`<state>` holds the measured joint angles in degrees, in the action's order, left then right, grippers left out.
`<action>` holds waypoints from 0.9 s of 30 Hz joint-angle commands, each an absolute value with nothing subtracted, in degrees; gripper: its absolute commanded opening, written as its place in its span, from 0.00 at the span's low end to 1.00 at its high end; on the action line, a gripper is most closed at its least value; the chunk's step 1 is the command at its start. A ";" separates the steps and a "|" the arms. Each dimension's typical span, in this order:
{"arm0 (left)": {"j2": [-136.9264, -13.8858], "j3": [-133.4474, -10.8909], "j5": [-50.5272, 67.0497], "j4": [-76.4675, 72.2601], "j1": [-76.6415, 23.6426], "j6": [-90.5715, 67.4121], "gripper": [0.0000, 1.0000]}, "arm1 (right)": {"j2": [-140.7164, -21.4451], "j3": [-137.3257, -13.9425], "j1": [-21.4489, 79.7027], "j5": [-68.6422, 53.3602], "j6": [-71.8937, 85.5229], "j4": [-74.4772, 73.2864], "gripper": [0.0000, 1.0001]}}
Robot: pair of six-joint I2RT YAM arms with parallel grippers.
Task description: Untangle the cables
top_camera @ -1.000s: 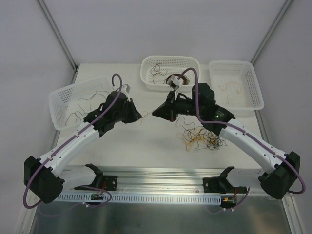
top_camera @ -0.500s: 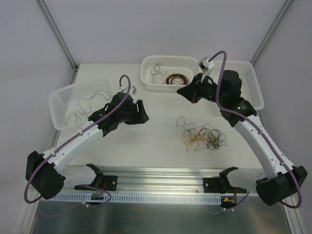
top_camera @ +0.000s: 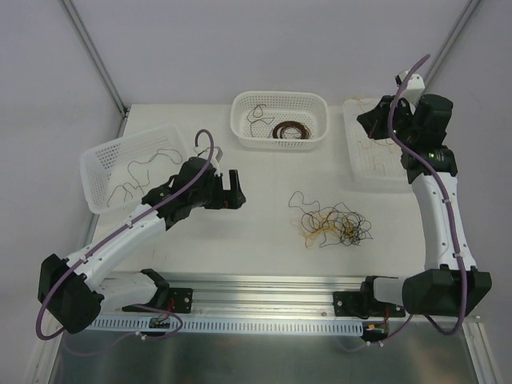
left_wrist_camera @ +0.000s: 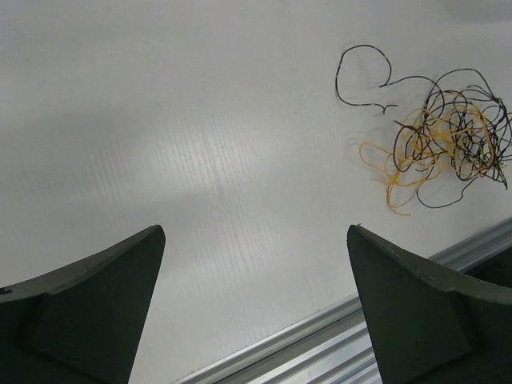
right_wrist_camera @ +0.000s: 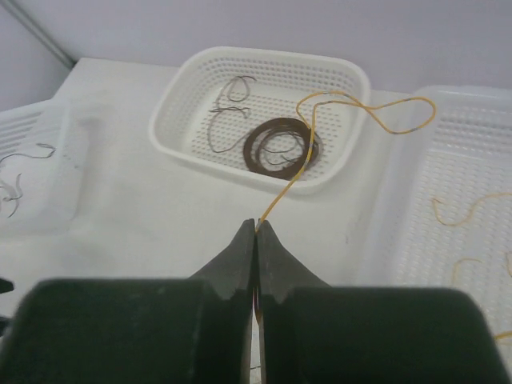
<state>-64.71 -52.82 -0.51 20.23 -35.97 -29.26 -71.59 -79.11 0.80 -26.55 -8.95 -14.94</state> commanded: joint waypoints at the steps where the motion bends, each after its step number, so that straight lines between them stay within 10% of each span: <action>1: -62.58 -50.55 -1.23 20.39 -35.86 -28.12 0.99 | -76.01 -81.56 -4.03 -25.40 -10.29 -13.98 0.01; 11: -64.33 -49.66 -0.53 20.39 -35.86 -28.30 0.99 | -97.10 -91.40 -13.88 -25.14 -8.88 -13.70 0.09; 13: -64.69 -50.09 -0.53 20.39 -35.95 -28.13 0.99 | -100.26 -94.21 -14.41 -25.05 -7.92 -14.50 0.42; 18: -65.48 -50.71 -0.35 20.39 -35.95 -28.39 0.99 | -99.24 -96.15 -14.15 -23.57 -6.33 -19.15 0.81; 27: -68.46 -51.50 2.37 20.39 -35.86 -28.83 0.99 | -83.61 -81.32 -3.00 -13.64 -1.86 -28.56 0.83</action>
<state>-67.79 -49.39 0.10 20.64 -35.97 -29.17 -91.00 -85.14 -7.53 -17.39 -4.82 -23.99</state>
